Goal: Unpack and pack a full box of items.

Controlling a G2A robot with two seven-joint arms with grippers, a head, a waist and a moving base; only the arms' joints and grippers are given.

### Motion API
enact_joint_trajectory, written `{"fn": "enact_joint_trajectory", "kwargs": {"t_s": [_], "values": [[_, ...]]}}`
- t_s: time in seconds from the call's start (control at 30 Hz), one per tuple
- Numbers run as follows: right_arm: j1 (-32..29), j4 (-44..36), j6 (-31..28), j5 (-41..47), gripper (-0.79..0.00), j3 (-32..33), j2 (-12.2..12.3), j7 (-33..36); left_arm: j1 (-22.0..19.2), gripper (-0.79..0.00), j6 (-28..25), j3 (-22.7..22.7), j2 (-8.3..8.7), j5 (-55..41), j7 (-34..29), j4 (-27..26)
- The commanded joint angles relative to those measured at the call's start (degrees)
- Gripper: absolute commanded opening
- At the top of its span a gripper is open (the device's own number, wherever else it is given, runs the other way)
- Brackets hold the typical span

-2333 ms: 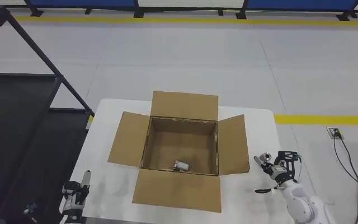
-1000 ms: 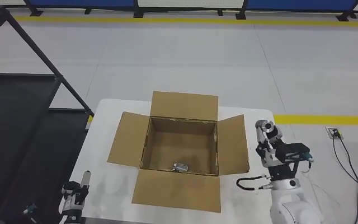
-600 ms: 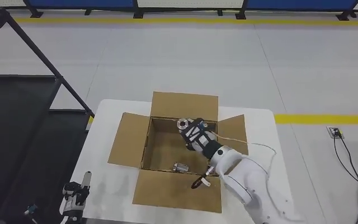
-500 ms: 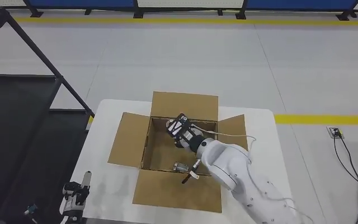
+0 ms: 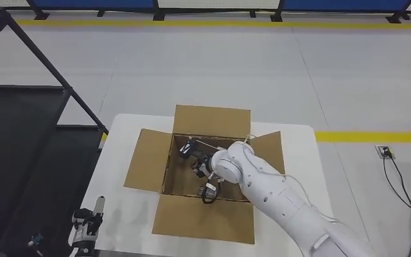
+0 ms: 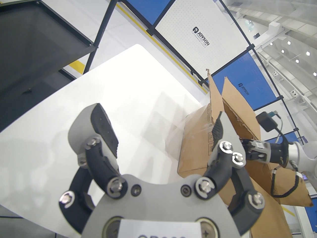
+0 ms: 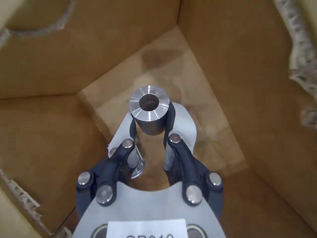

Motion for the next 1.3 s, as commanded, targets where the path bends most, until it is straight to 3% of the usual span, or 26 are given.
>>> {"fn": "enact_joint_trajectory", "kwargs": {"t_s": [0.0,0.2,0.23,0.27,0.33,0.37,0.47,0.7,1.0,1.13,1.27], "values": [[0.85,3.32,-0.53,1.08,-0.785,-0.84,-1.09,0.25,0.00,0.000,0.00,0.00,0.00,0.00,0.00,0.00],[2.60,10.23,-2.36,2.67,-0.763,-1.89,-3.36,-1.83,0.00,0.000,0.00,0.00,0.00,0.00,0.00,0.00],[2.81,11.17,-2.62,2.87,-0.693,-1.96,-3.67,-2.24,0.00,0.000,0.00,0.00,0.00,0.00,0.00,0.00],[2.96,12.14,-2.89,3.21,-0.496,-1.94,-3.94,-2.65,0.00,0.000,0.00,0.00,0.00,0.00,0.00,0.00],[3.29,13.75,-3.60,3.34,-0.409,-2.08,-4.43,-3.19,0.00,0.000,0.00,0.00,0.00,0.00,0.00,0.00],[3.42,14.47,-3.88,3.48,-0.262,-2.10,-4.64,-3.24,0.00,0.000,0.00,0.00,0.00,0.00,0.00,0.00],[3.74,15.92,-4.59,3.94,-0.003,-2.02,-5.17,-3.42,0.00,0.000,0.00,0.00,0.00,0.00,0.00,0.00],[3.49,16.03,-5.65,3.01,0.000,-0.74,-4.93,-7.62,0.00,0.000,0.00,0.00,0.00,0.00,0.00,0.00],[0.12,8.43,-6.67,0.06,-0.012,2.96,-1.80,-8.90,0.00,0.000,0.00,0.00,0.00,0.00,0.00,0.00],[-2.77,1.19,-11.38,0.14,0.000,7.03,0.74,-10.98,0.00,0.000,0.00,0.00,0.00,0.00,0.00,0.00],[-9.78,-12.49,-18.62,-0.46,0.000,14.66,4.90,-14.11,0.00,0.000,0.00,0.00,0.00,0.00,0.00,0.00]]}}
